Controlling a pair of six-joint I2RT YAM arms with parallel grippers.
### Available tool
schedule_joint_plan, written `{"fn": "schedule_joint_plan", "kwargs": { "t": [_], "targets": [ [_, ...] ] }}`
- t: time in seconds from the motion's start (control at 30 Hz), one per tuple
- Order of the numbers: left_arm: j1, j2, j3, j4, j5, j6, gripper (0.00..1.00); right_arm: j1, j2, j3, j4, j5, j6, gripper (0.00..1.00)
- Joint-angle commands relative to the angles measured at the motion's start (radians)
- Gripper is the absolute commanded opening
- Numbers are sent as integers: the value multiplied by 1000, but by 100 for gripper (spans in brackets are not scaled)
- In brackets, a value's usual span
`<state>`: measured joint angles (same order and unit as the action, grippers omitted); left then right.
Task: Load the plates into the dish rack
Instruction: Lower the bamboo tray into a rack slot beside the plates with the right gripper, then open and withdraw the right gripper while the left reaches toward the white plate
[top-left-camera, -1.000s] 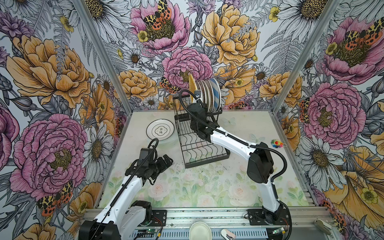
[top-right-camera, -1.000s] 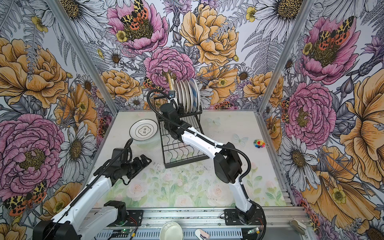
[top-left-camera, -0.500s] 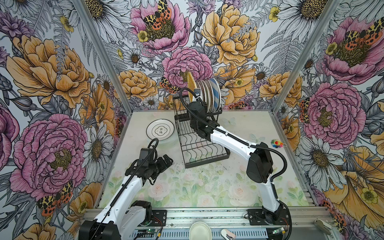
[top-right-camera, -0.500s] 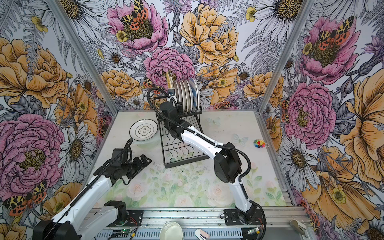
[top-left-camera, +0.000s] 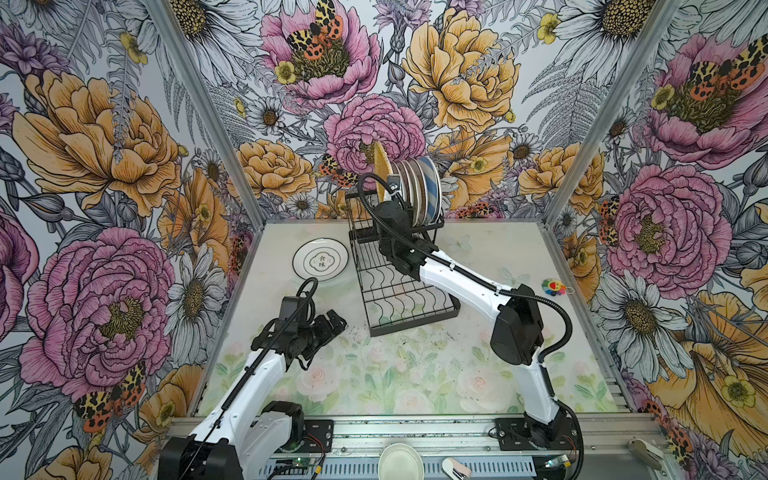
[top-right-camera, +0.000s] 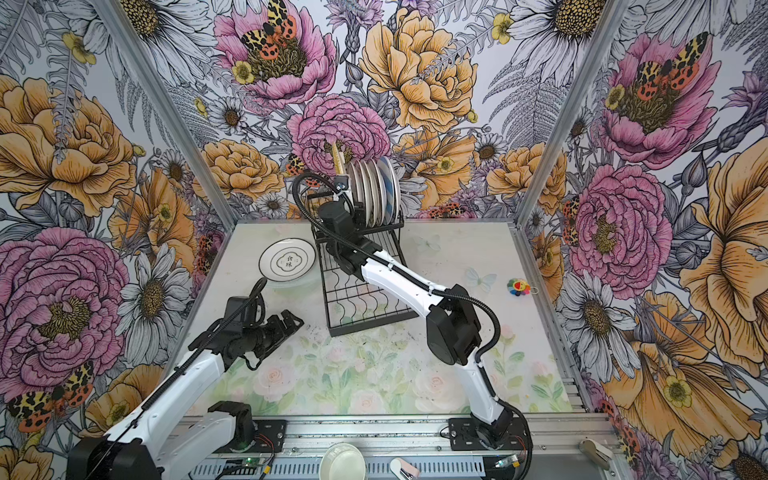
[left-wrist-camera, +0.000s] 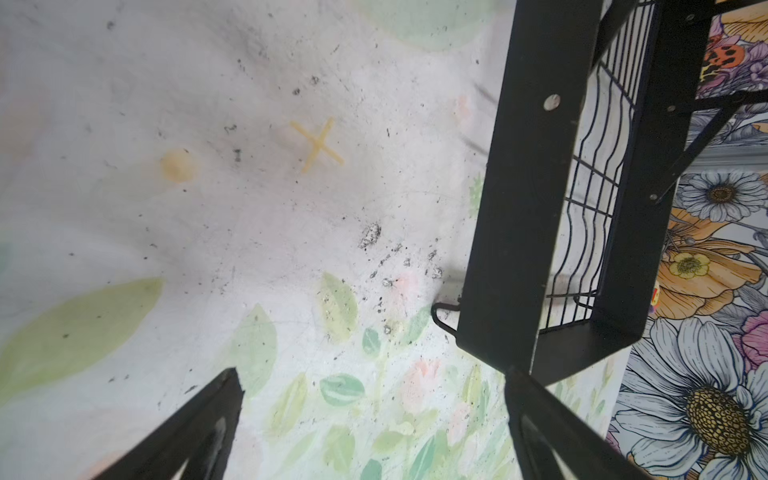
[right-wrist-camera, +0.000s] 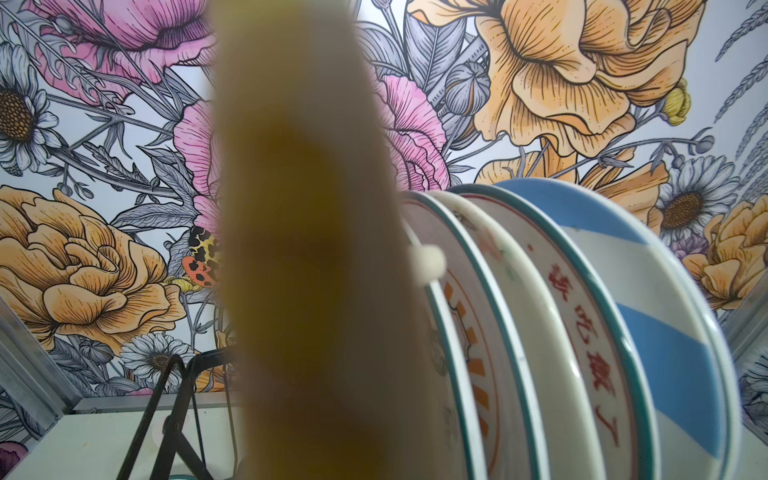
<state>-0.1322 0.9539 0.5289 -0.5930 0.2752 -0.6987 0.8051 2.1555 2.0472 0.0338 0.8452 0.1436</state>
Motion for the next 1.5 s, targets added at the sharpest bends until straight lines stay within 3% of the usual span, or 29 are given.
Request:
{"fn": "schedule_joint_plan", "kwargs": {
  "t": [0.0,0.5,0.63,0.8,0.97,1.47],
  "targets": [
    [7,-1,-10,29,16,22,99,-6,22,49,24,15,38,0],
    [5,3,-10,30,15,23,99,-7,15,0,6,15,65,0],
    [6,3,-10,30,14,22,99,-7,-31,-44,13,8,67,21],
    [6,1,-10,28,11,24,99,-6,-112,-103,13,-19,70,31],
    [3,0,-9,25,7,24,99,-7,-191,-153,-16,-51,94,37],
    [-12,-9,-4,7,-19,24,99,-39,-327,-238,-55,-101,110,40]
  ]
}}
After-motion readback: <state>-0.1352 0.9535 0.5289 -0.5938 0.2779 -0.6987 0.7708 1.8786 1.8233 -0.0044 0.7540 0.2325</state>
